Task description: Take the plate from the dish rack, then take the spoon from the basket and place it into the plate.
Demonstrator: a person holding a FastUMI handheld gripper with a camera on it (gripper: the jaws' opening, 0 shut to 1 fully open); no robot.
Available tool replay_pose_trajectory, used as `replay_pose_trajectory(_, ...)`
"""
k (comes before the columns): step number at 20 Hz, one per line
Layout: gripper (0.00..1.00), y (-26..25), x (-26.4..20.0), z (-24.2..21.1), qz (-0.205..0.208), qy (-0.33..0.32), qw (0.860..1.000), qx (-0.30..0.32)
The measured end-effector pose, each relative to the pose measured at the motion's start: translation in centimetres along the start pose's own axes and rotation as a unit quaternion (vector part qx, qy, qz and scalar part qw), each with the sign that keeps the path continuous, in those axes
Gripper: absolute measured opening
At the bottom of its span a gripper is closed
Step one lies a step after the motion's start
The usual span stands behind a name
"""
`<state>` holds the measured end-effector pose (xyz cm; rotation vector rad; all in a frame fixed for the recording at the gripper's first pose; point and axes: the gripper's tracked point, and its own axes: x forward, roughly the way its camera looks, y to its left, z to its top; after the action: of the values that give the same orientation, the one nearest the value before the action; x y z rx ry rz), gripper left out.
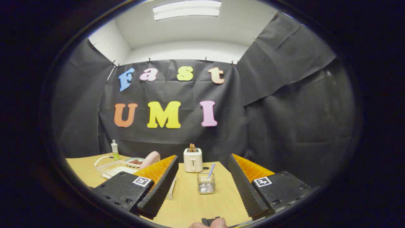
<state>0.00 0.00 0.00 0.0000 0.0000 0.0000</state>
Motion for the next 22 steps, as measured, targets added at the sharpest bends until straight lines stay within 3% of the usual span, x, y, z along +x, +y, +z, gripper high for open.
replay_pose_trajectory(8,1.00,0.8,-1.6,1.9,0.009,-0.028,0.999,-0.037)
replay_pose_trajectory(13,1.00,1.2,-1.4,1.0,0.024,-0.007,1.000,-0.005)
replay_pose_trajectory(22,1.00,3.2,0.4,0.7,0.029,0.010,1.000,-0.008)
